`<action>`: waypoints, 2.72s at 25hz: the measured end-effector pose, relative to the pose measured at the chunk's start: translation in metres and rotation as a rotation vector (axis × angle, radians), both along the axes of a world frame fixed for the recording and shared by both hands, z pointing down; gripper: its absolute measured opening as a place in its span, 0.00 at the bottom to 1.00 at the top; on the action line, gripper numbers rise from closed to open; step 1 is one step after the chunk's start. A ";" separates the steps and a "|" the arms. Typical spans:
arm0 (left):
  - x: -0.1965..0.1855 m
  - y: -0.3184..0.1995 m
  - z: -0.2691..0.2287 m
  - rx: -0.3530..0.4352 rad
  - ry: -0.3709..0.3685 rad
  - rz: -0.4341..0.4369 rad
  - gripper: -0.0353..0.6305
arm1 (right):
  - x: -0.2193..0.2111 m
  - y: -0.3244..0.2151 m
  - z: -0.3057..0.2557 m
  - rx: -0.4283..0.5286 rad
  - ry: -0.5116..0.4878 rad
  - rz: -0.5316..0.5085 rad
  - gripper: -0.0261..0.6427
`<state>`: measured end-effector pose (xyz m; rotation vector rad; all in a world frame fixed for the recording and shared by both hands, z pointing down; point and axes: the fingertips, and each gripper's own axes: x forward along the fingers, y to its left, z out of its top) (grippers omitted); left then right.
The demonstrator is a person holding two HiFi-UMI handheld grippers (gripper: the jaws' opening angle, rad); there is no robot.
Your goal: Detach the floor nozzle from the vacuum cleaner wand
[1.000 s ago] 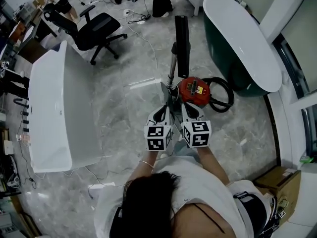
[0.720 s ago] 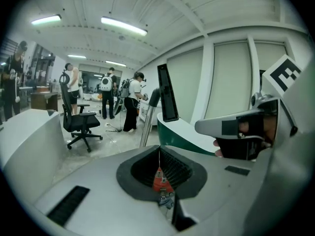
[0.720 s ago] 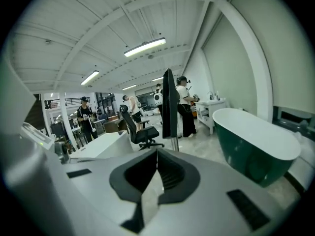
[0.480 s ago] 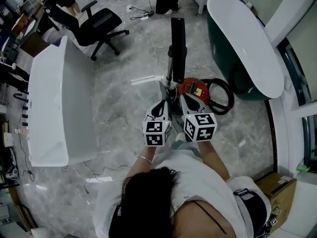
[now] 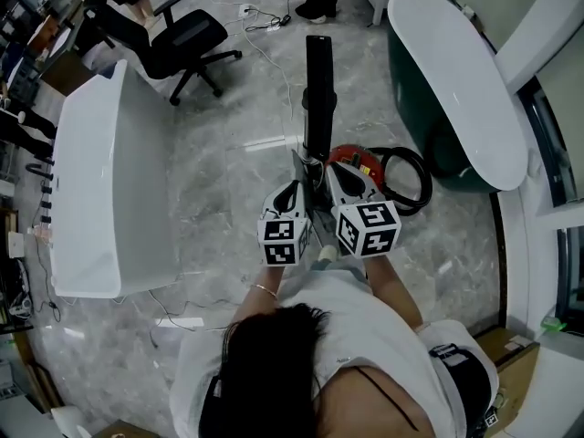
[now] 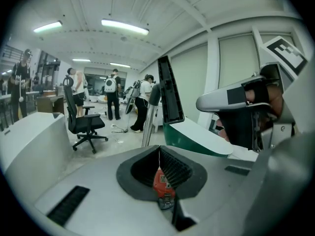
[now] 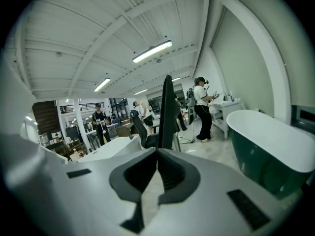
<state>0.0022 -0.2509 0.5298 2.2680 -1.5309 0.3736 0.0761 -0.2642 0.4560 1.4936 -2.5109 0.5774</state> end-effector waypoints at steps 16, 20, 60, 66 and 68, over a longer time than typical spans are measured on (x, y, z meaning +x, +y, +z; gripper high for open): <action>0.011 -0.015 -0.007 0.034 0.030 -0.062 0.06 | 0.017 -0.022 0.004 0.000 0.004 -0.043 0.07; 0.009 -0.017 -0.004 0.030 0.038 -0.085 0.06 | 0.013 -0.023 0.003 -0.019 -0.031 -0.108 0.27; -0.020 -0.102 0.003 0.006 0.105 -0.078 0.06 | -0.039 -0.105 0.030 -0.121 0.000 -0.205 0.42; -0.026 -0.115 0.002 0.010 0.109 -0.055 0.06 | -0.047 -0.112 0.031 -0.107 0.039 -0.223 0.42; -0.025 -0.117 0.002 0.011 0.113 -0.049 0.06 | -0.046 -0.113 0.031 -0.088 0.047 -0.229 0.42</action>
